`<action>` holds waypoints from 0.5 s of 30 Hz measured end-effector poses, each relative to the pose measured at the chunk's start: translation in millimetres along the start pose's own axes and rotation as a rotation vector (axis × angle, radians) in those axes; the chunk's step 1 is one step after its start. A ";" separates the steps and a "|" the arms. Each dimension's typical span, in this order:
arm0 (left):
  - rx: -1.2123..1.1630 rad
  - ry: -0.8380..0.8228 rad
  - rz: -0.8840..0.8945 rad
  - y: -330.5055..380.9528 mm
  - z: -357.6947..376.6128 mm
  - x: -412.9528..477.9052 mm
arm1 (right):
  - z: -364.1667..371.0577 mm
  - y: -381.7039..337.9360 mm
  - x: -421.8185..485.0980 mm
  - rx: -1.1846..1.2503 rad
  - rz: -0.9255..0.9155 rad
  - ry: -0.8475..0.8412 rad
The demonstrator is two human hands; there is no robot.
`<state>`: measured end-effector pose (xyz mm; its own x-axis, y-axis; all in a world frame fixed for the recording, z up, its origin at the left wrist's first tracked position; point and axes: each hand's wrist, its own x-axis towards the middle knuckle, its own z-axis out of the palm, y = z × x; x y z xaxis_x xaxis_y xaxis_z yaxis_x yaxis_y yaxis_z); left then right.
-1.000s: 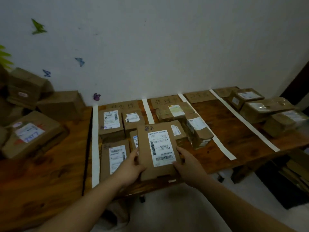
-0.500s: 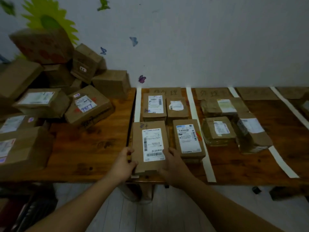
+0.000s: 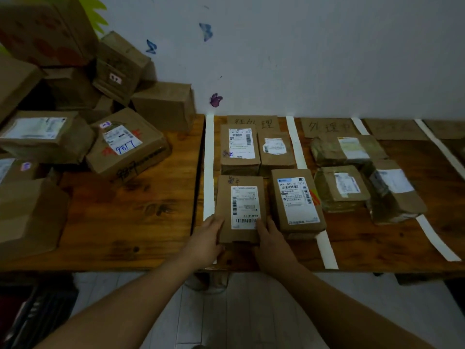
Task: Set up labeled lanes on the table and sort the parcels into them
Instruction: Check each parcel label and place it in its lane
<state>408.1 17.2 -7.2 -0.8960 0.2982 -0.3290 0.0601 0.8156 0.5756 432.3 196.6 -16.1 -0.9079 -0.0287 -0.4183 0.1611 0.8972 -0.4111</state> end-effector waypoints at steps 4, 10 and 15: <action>0.079 -0.088 -0.014 -6.9 -5.1 5.0 | -0.6 -5.2 -0.2 -0.083 0.024 -0.025; 0.101 -0.031 -0.103 3.2 -51.3 -3.7 | -30.1 -33.2 -8.5 -0.112 -0.049 0.031; 0.114 0.091 -0.188 -1.0 -115.8 -34.2 | -86.1 -75.6 -10.2 -0.101 -0.229 0.054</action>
<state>387.8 -51.2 90.2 -0.9318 0.0943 -0.3506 -0.0668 0.9048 0.4206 396.1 167.1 89.1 -0.9359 -0.2151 -0.2790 -0.0881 0.9096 -0.4060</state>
